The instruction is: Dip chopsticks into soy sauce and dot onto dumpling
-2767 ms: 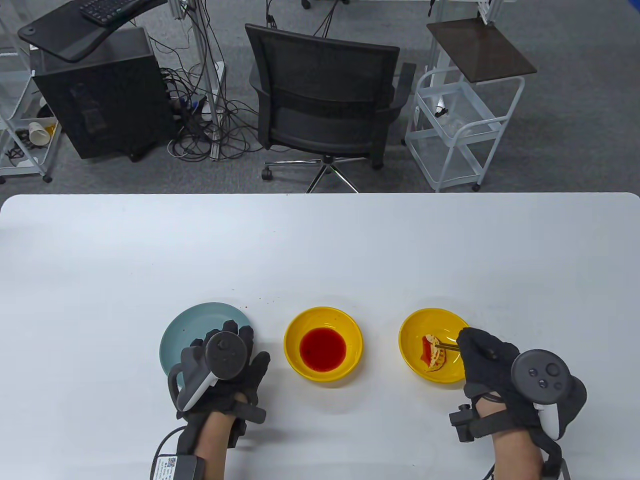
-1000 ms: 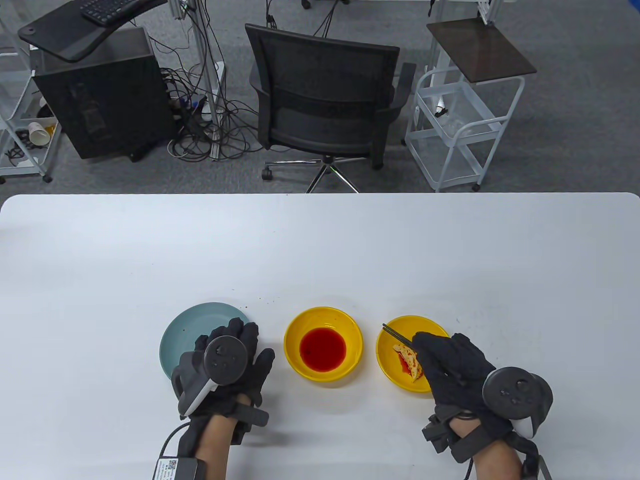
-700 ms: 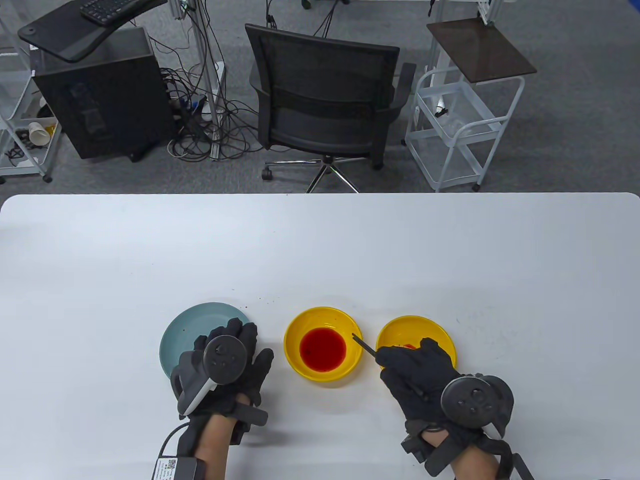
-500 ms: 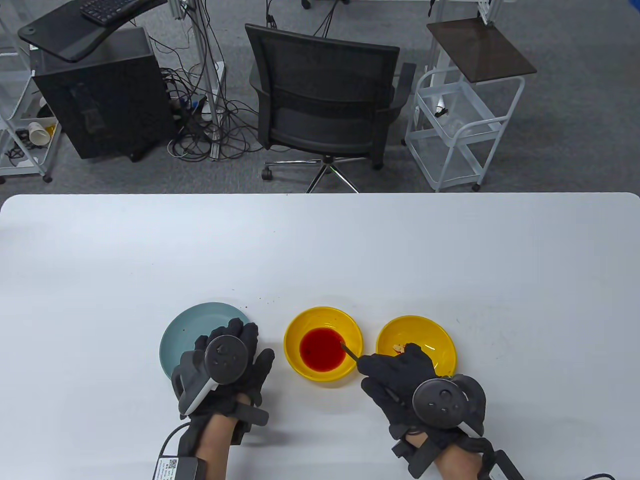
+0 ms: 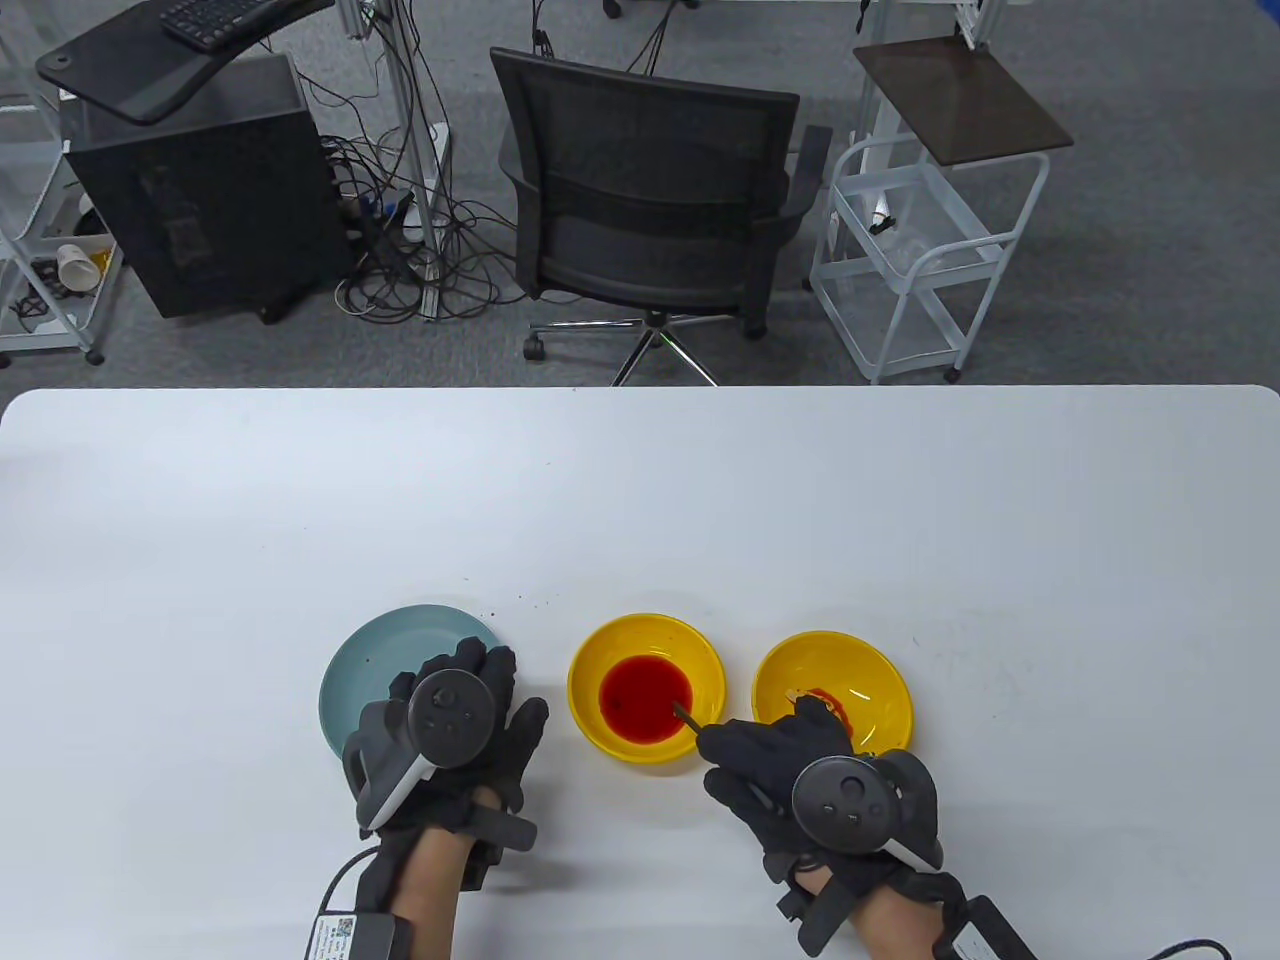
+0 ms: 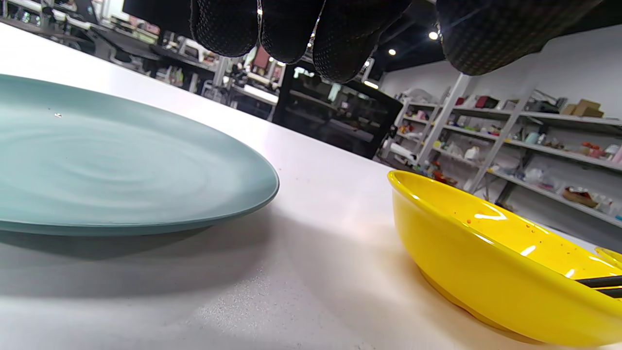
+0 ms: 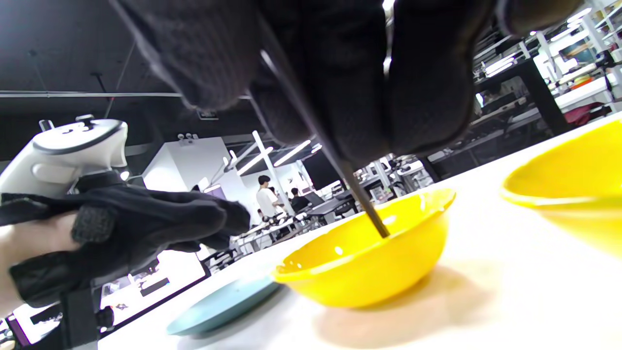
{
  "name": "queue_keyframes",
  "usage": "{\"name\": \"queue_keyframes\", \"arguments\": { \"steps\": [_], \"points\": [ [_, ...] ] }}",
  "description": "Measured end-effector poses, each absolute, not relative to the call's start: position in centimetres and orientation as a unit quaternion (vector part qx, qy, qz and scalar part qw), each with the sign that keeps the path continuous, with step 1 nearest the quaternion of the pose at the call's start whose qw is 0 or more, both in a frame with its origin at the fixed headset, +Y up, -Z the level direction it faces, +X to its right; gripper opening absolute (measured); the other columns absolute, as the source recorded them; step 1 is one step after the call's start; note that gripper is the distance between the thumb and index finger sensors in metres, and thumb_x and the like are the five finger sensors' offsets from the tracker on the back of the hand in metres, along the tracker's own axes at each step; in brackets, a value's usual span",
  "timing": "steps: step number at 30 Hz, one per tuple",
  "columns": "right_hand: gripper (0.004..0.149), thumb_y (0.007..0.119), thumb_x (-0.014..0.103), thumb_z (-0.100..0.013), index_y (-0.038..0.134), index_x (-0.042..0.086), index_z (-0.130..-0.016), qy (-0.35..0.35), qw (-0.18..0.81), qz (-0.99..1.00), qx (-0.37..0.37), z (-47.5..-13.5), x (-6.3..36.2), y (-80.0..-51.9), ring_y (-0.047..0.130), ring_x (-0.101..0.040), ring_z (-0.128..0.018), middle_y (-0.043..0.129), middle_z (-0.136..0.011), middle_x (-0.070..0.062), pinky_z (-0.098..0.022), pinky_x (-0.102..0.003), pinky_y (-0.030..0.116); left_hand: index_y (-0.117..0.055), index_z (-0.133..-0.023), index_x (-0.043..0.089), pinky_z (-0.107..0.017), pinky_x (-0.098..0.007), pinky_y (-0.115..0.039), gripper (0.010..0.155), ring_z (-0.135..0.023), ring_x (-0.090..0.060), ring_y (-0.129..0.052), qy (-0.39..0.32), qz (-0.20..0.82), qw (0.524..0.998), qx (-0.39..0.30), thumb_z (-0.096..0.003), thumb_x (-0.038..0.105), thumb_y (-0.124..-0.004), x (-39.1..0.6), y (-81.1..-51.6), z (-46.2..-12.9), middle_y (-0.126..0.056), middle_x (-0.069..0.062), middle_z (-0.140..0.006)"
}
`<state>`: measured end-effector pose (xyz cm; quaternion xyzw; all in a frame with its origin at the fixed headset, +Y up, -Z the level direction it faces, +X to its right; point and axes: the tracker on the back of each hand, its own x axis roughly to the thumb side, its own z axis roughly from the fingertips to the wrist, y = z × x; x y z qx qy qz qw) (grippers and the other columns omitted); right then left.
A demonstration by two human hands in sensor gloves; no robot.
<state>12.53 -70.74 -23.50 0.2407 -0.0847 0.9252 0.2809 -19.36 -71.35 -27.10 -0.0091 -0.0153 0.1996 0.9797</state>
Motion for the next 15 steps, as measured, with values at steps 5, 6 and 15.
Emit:
{"name": "queue_keyframes", "arguments": {
  "steps": [5, 6, 15],
  "points": [
    [0.050, 0.080, 0.047, -0.040, 0.087, 0.022, -0.083, -0.081, 0.282, 0.924, 0.245, -23.5, 12.5, -70.7, 0.099, -0.036, -0.062, 0.098, -0.081, -0.007, -0.066, -0.073, 0.056, -0.065, -0.107, 0.019, -0.072, -0.072, -0.040, 0.074, -0.103, -0.046, -0.061, -0.015, 0.202, 0.979, -0.008, -0.0473, 0.061, -0.073, -19.4, -71.3, -27.1, -0.054, -0.008, -0.116],
    [0.049, 0.080, 0.047, -0.040, 0.088, 0.023, -0.082, -0.080, 0.280, 0.924, 0.247, -23.5, 12.4, -70.7, 0.099, -0.036, -0.062, 0.098, -0.081, -0.006, -0.066, -0.073, 0.056, -0.065, -0.107, 0.019, -0.072, -0.072, -0.040, 0.074, -0.103, -0.046, -0.061, -0.015, 0.202, 0.979, -0.008, -0.0472, 0.061, -0.073, -19.5, -71.3, -27.1, -0.054, -0.008, -0.116],
    [0.049, 0.081, 0.047, -0.040, 0.089, 0.021, -0.081, -0.126, 0.351, 0.898, 0.233, -23.2, 14.8, -68.3, 0.100, -0.037, -0.061, 0.100, -0.078, -0.008, -0.066, -0.073, 0.056, -0.065, -0.107, 0.019, -0.072, -0.072, -0.041, 0.074, -0.103, -0.046, -0.061, -0.009, 0.204, 0.979, -0.006, -0.0472, 0.061, -0.073, -19.8, -71.2, -27.0, -0.054, -0.008, -0.116]
  ]
}}
